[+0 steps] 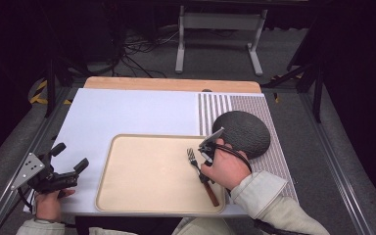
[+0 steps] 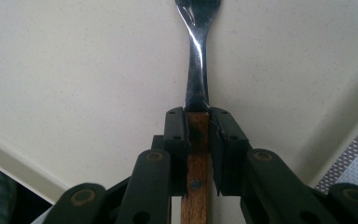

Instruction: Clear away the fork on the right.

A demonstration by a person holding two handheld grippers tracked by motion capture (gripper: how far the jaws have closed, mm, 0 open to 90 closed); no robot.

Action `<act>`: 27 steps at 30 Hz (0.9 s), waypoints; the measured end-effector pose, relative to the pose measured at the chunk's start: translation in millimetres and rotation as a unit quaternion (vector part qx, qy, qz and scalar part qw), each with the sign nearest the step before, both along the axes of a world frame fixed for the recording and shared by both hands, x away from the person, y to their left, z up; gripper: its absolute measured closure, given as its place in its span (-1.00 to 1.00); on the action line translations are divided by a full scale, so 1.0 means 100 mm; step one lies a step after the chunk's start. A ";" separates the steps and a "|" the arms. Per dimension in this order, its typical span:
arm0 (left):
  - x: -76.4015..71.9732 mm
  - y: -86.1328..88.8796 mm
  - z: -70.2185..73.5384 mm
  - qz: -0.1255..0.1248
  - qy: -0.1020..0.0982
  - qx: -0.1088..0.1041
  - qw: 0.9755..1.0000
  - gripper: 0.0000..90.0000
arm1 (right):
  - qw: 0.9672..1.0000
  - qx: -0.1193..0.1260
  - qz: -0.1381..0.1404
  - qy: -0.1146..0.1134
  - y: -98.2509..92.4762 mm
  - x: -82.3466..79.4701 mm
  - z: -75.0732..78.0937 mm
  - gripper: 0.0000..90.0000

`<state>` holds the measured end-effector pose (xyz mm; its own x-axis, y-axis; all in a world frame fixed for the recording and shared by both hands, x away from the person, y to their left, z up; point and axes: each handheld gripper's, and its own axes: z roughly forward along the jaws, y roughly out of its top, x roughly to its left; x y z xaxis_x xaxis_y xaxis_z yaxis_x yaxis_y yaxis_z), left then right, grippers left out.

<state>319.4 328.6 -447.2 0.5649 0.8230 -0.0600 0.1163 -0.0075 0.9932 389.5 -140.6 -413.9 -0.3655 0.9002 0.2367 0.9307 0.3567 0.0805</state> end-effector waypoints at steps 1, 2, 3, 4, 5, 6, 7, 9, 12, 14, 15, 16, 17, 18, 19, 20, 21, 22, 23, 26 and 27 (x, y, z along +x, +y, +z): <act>0.00 0.00 0.00 0.000 0.000 0.000 1.000 -1.00 | 1.000 0.000 0.000 0.000 0.00 0.00 0.00 0.72; 0.00 0.00 0.00 0.000 0.000 0.000 1.000 -1.00 | 1.000 0.000 -0.002 0.001 0.00 0.00 0.00 0.72; 0.00 0.00 0.00 0.000 0.000 0.000 1.000 -1.00 | 1.000 0.000 -0.004 0.003 0.01 0.00 0.00 0.72; 0.00 0.00 0.00 0.000 0.000 0.000 1.000 -1.00 | 1.000 0.000 -0.005 0.003 0.01 0.00 -0.01 0.72; 0.00 0.00 0.00 0.000 0.000 0.000 1.000 -1.00 | 1.000 0.001 -0.006 0.003 0.01 0.00 -0.01 0.72; 0.00 0.00 0.00 0.000 0.000 0.000 1.000 -1.00 | 1.000 0.003 -0.006 0.004 0.01 0.00 -0.01 0.70; 0.00 0.00 0.00 0.000 0.000 0.000 1.000 -1.00 | 1.000 0.007 -0.005 0.001 0.00 0.00 -0.01 0.68; 0.00 0.00 0.00 0.000 0.000 0.000 1.000 -1.00 | 1.000 0.012 -0.002 -0.005 0.00 0.00 0.00 0.61; 0.00 0.00 0.00 0.000 -0.001 0.000 1.000 -1.00 | 1.000 0.013 0.001 -0.012 0.00 0.00 0.01 0.53; 0.00 0.00 0.00 0.000 0.000 0.000 1.000 -1.00 | 1.000 0.014 0.006 -0.013 0.00 0.00 0.01 0.49; 0.00 0.00 0.00 0.000 0.000 0.000 1.000 -1.00 | 1.000 0.015 0.006 -0.014 0.00 0.00 0.02 0.47; 0.00 0.00 0.00 0.000 0.000 0.000 1.000 -1.00 | 1.000 0.016 0.008 -0.017 0.00 0.00 0.02 0.43; 0.00 0.00 0.00 0.000 0.000 0.000 1.000 -1.00 | 1.000 0.018 0.009 -0.023 0.00 0.00 0.03 0.38; 0.00 0.00 0.00 0.000 0.000 0.000 1.000 -1.00 | 1.000 0.018 0.009 -0.023 0.00 0.00 0.03 0.38; 0.00 0.00 0.00 0.000 0.001 0.000 1.000 -1.00 | 0.999 0.020 0.012 -0.026 -0.01 0.00 0.04 0.34; 0.00 0.00 0.00 0.000 0.001 0.000 1.000 -1.00 | 0.999 0.025 0.019 -0.040 -0.01 0.00 0.07 0.20; 0.00 0.00 0.00 0.000 0.001 0.000 1.000 -1.00 | 0.997 0.032 0.026 -0.058 -0.02 0.01 0.08 0.06; 0.00 0.00 0.00 0.000 0.001 0.000 1.000 -1.00 | 0.995 0.037 0.037 -0.080 -0.02 0.01 0.09 -0.11; 0.00 0.00 0.00 0.000 0.002 0.000 1.000 -1.00 | 0.992 0.040 0.053 -0.110 -0.02 0.02 0.09 -0.28; 0.00 0.00 0.00 0.000 0.002 -0.001 1.000 -1.00 | 0.982 0.043 0.090 -0.161 -0.03 0.04 0.11 -0.49; 0.00 0.00 0.00 0.000 0.002 0.000 1.000 -1.00 | 0.980 0.045 0.097 -0.168 -0.03 0.05 0.12 -0.54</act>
<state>319.7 328.3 -447.5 0.5654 0.8224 -0.0625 0.1193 -0.0066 0.9928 394.1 -143.3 -402.3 -0.5979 0.7875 0.1495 0.7622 0.5009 0.4101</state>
